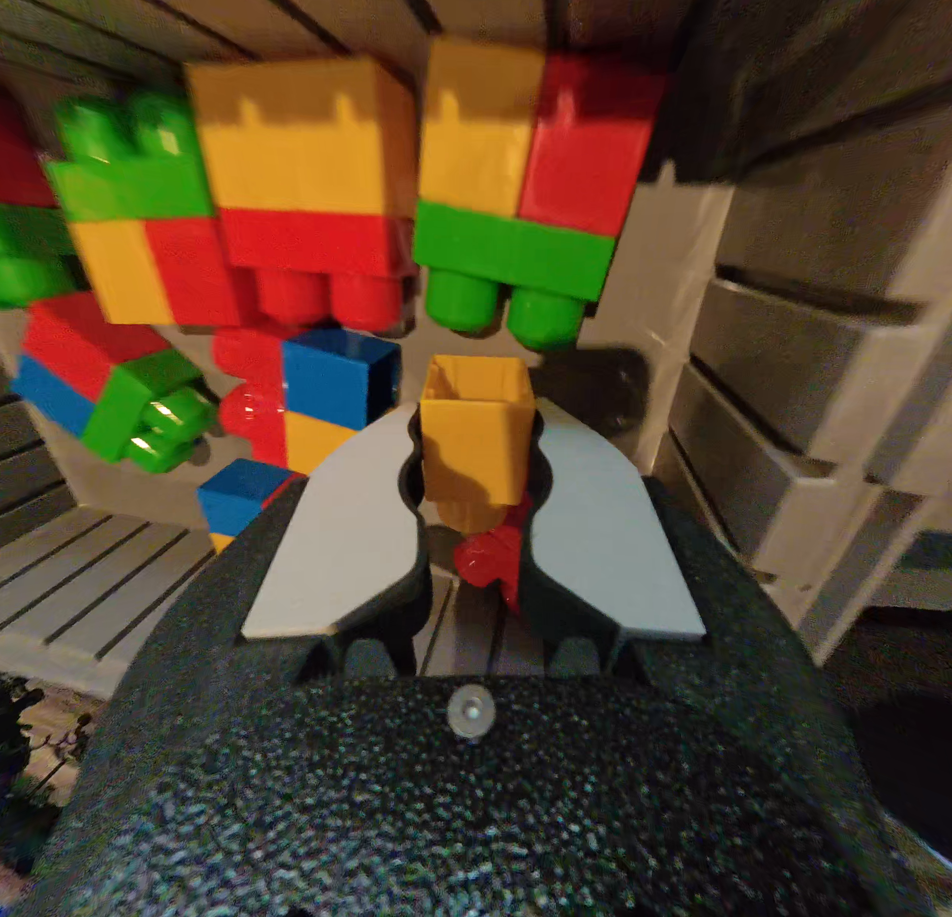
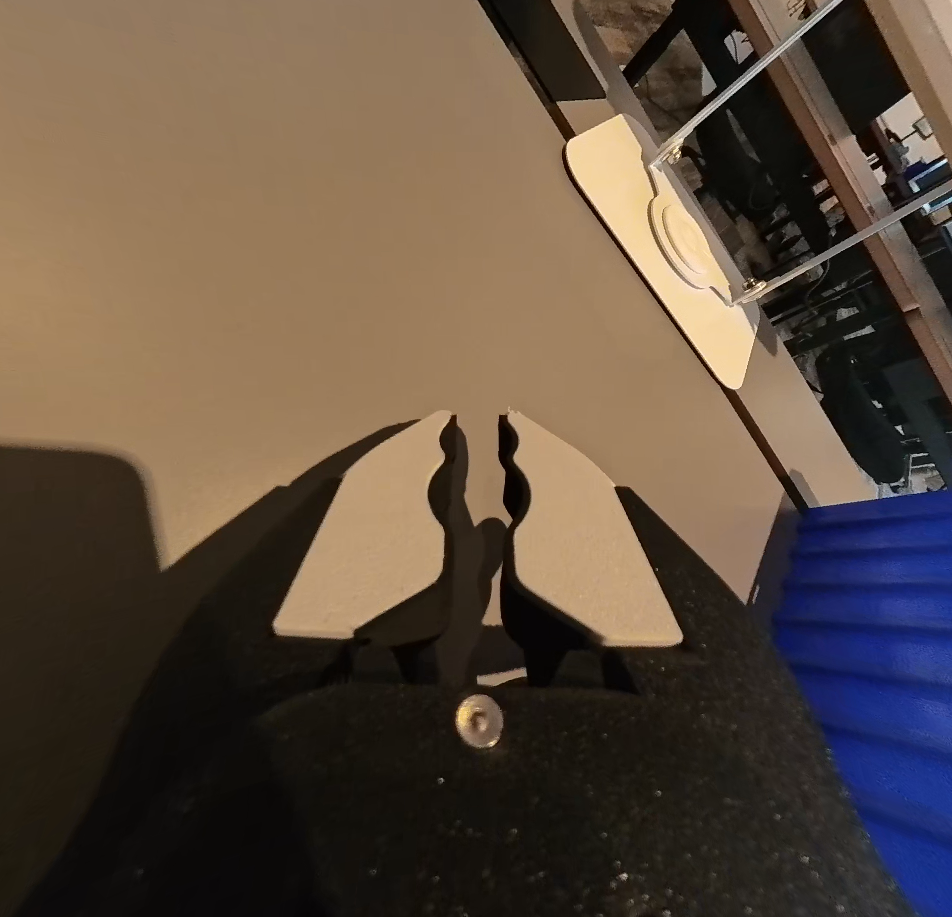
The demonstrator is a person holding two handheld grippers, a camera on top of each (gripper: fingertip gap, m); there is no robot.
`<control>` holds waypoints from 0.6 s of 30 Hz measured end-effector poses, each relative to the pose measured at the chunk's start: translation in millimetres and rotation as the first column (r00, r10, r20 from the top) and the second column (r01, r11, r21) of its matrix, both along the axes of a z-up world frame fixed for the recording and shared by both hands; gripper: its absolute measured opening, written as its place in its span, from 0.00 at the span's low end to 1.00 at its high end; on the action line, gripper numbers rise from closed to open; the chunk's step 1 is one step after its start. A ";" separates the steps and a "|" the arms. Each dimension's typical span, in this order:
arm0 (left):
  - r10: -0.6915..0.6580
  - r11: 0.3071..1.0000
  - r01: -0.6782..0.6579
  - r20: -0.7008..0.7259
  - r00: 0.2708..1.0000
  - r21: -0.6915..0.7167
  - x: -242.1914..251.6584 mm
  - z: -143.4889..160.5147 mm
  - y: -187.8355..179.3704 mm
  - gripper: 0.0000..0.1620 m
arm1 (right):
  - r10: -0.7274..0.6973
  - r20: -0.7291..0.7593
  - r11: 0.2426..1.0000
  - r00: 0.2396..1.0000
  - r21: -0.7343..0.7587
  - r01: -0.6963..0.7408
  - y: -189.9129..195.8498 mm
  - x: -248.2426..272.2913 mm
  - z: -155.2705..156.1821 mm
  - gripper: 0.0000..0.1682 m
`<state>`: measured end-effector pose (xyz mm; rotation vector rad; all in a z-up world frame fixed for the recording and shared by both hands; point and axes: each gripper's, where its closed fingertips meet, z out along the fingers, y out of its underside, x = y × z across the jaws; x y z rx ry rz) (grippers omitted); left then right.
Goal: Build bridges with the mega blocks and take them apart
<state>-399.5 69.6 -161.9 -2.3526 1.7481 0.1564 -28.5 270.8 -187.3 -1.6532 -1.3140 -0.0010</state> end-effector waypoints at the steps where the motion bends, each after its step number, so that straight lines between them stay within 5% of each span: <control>1: 0.010 0.999 -0.011 0.028 1.000 0.035 5.8 10.2 3.2 0.23 | 0.001 0.000 1.000 1.000 -0.002 -0.001 0.0 0.1 -0.1 0.09; 6: -0.039 0.978 0.011 0.132 0.990 0.209 62.7 55.8 22.7 0.23 | 0.010 -0.005 1.000 1.000 -0.014 -0.010 -1.4 -0.1 -0.3 0.10; 13: -0.114 0.890 -0.073 0.374 0.920 0.451 207.2 109.2 74.7 0.23 | 0.118 -0.149 0.985 0.982 -0.110 -0.135 -19.2 -7.1 11.4 0.22; 18: -0.183 0.827 -0.097 0.428 0.885 0.554 309.6 87.4 106.2 0.23 | 0.203 -0.534 0.774 0.820 -0.425 -0.469 -72.9 -15.7 48.9 0.26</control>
